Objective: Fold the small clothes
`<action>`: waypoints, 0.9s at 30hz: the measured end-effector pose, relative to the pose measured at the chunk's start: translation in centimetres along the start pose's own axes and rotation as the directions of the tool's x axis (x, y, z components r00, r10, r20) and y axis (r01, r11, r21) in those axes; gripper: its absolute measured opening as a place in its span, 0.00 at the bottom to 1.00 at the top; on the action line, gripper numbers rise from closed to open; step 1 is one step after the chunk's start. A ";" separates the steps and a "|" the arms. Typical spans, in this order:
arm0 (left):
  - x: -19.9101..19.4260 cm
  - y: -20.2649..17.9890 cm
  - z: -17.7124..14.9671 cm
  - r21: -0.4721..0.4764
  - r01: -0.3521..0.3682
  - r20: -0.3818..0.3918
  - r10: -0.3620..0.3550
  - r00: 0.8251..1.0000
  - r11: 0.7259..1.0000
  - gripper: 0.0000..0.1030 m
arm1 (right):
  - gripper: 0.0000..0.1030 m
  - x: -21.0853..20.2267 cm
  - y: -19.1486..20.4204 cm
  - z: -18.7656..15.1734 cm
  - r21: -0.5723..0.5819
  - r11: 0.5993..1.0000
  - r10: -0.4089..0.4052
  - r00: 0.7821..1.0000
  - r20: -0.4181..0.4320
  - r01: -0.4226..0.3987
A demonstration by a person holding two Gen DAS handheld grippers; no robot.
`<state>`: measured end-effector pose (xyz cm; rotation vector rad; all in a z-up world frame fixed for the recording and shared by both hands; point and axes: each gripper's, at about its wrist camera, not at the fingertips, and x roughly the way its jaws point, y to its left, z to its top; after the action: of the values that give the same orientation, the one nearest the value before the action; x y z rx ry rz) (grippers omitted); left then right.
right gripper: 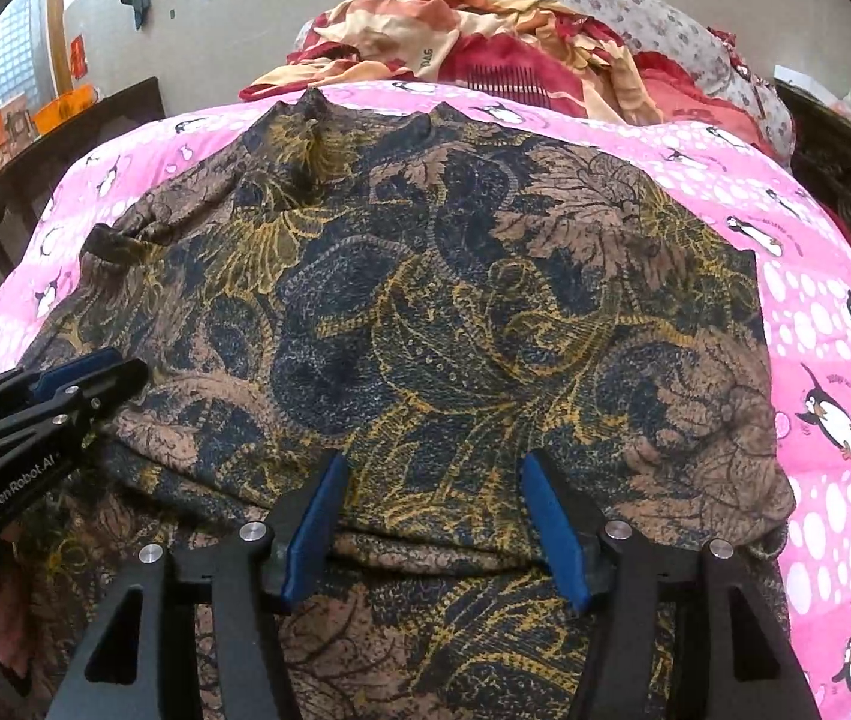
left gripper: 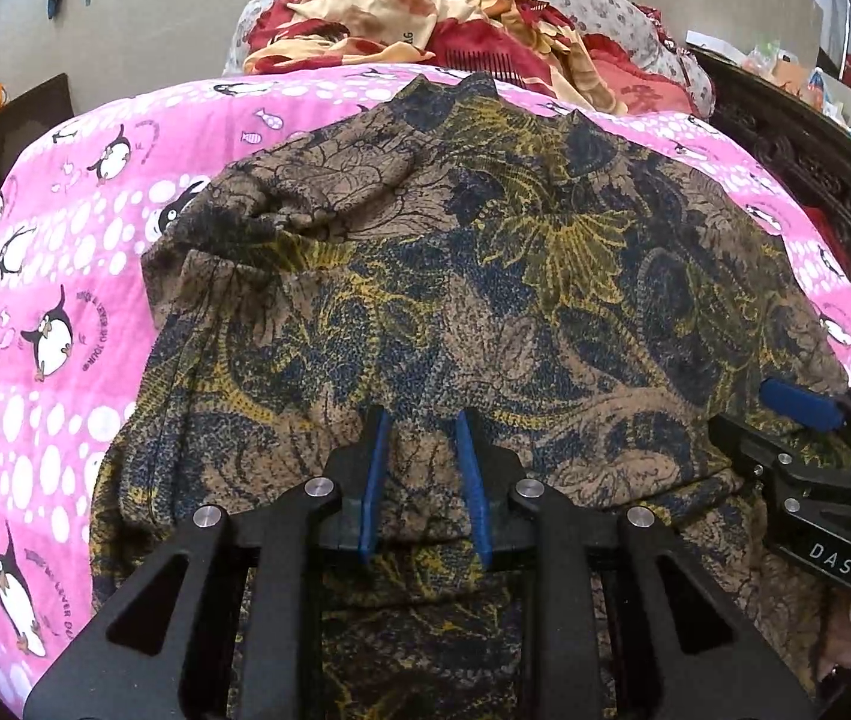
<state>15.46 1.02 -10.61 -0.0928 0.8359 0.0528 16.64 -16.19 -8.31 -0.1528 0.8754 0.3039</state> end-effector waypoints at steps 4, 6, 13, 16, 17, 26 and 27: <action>0.0 0.0 0.0 -0.003 0.004 -0.001 -0.004 1.000 1.000 0.23 | 0.58 0.0 0.1 0.0 0.001 1.000 -0.001 1.000 0.000 0.001; 0.0 0.1 0.0 -0.001 0.003 -0.002 -0.003 1.000 1.000 0.23 | 0.58 0.0 0.1 0.0 0.003 1.000 0.001 1.000 0.001 -0.001; 0.0 0.2 0.2 -0.009 0.018 -0.011 -0.018 1.000 1.000 0.24 | 0.58 0.1 0.4 0.0 -0.004 1.000 -0.012 1.000 -0.001 0.012; 0.1 0.6 0.1 -0.030 0.054 -0.008 -0.054 0.998 0.998 0.27 | 0.58 0.1 0.3 0.0 -0.003 1.000 -0.012 1.000 0.000 0.012; 0.2 0.6 0.1 -0.029 0.053 -0.006 -0.054 0.999 0.998 0.27 | 0.58 0.1 0.3 0.0 -0.003 1.000 -0.012 1.000 0.000 0.012; -1.8 0.6 1.0 0.028 0.070 -0.117 -0.066 0.991 0.997 0.27 | 0.58 -0.2 0.3 0.4 -0.007 1.000 -0.013 0.999 -0.046 0.013; -3.0 1.3 1.0 0.031 0.085 -0.128 -0.081 0.988 0.996 0.27 | 0.58 -0.7 0.2 0.6 -0.006 1.000 -0.007 0.997 -0.079 0.006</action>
<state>14.08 2.40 -7.80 -0.0970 0.9591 -0.0472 16.60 -15.98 -7.34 -0.1742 0.9517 0.2960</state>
